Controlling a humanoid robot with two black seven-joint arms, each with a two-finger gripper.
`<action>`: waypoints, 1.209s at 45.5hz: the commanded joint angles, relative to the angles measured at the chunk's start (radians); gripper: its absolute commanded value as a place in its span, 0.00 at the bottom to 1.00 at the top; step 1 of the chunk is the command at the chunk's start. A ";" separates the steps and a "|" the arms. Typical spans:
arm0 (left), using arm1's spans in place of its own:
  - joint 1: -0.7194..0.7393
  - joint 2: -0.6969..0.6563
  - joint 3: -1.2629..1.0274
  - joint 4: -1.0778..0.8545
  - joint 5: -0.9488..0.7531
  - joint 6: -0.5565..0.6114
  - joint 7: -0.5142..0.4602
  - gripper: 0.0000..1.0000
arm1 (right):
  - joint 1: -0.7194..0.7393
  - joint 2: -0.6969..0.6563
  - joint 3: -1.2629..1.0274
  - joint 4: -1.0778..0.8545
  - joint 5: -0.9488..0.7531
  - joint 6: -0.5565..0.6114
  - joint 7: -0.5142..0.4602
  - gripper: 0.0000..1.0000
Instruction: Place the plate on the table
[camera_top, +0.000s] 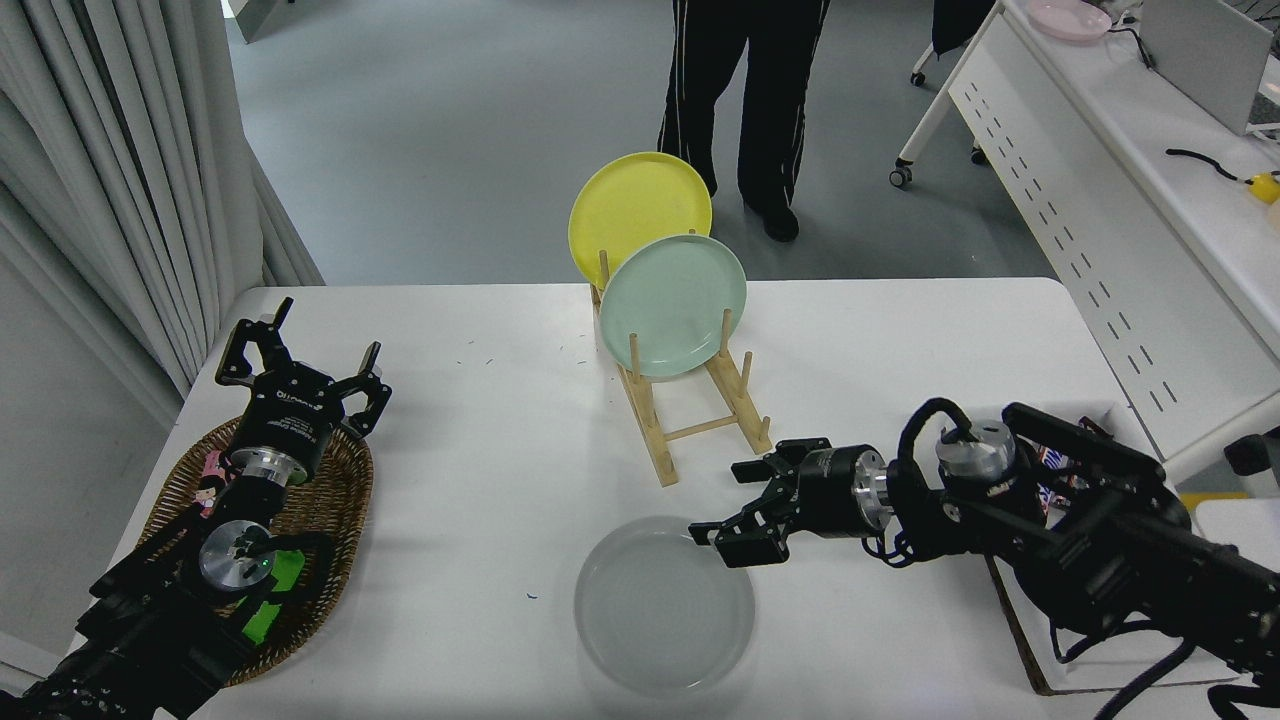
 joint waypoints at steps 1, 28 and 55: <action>0.000 0.000 0.000 0.000 0.000 0.000 0.000 1.00 | -0.080 -0.033 0.076 0.026 -0.154 0.240 0.013 1.00; 0.000 0.000 0.000 0.000 0.000 -0.001 0.000 1.00 | -0.401 0.079 0.693 0.003 -0.875 0.264 0.441 1.00; 0.000 0.000 0.000 0.000 0.000 -0.001 0.000 1.00 | -0.518 0.235 0.978 -0.117 -1.398 0.439 0.671 1.00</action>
